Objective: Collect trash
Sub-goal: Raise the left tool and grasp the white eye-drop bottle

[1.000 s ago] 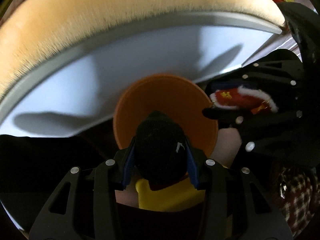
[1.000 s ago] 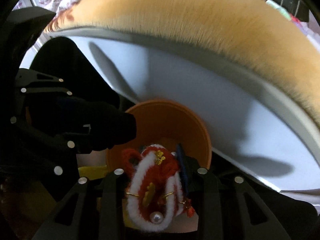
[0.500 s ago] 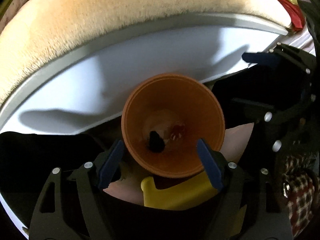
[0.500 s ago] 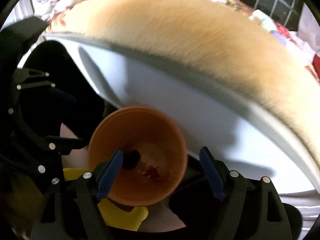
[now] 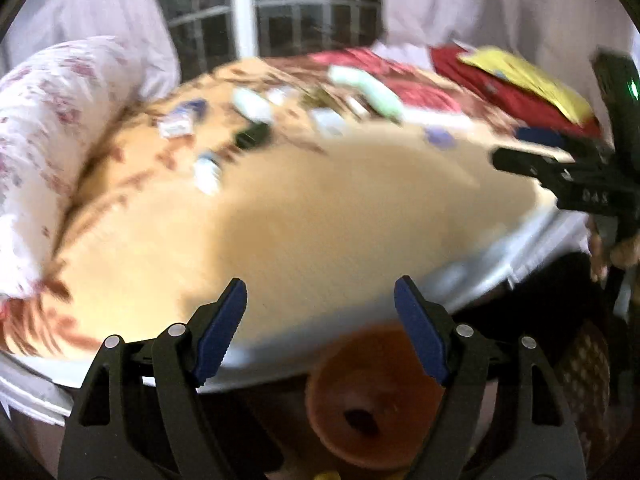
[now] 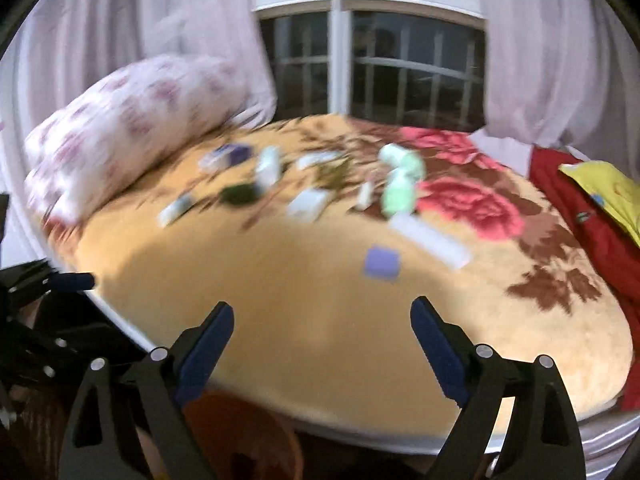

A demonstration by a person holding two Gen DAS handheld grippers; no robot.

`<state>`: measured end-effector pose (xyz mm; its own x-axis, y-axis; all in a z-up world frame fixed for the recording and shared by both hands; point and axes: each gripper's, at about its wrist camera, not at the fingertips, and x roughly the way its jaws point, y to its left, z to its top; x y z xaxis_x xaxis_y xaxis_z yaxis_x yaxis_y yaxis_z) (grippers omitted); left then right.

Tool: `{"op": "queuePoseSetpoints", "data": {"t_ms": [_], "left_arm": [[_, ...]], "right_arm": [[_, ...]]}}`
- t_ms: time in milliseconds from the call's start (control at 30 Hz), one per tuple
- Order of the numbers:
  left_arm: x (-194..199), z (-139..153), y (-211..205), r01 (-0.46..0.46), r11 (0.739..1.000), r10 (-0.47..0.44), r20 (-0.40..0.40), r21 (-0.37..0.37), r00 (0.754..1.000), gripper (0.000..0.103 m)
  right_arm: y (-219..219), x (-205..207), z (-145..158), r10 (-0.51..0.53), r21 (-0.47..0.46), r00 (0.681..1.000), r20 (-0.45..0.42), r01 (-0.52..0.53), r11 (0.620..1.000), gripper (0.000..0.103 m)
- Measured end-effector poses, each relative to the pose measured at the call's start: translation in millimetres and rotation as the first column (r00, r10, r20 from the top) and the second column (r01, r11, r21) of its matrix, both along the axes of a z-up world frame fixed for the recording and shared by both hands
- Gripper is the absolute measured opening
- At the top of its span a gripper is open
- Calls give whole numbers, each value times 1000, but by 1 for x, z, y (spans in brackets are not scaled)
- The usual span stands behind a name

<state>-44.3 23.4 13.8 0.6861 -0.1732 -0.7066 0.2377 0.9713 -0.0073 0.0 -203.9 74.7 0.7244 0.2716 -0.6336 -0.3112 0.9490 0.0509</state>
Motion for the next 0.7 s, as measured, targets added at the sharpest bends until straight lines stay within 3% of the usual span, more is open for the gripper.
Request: {"op": "queuePoseSetpoints", "data": {"t_ms": [167,400,567,667,700], "left_arm": [[48,10,18,-120,993,120,46,-13,992,75],[118,-2,33,-241,970,241,14,14,970,74],[155,-20,37,-292,954,294,-23,65,956,64],[180,-37,44,-315,946,321,-98,73,942,45],[183,-41,47,-316,947,321,-119,55,940,30]], "right_arm": [[-3,26,-1,-42,45,999,8,42,998,88],[-1,32,-18,-43,19,999,2,43,999,88],[-2,35,-22,-35,29,999,-5,35,999,88],[-3,37,-23,-35,35,999,-7,35,999,88],[-3,38,-23,-36,35,999,-7,36,999,88]]}}
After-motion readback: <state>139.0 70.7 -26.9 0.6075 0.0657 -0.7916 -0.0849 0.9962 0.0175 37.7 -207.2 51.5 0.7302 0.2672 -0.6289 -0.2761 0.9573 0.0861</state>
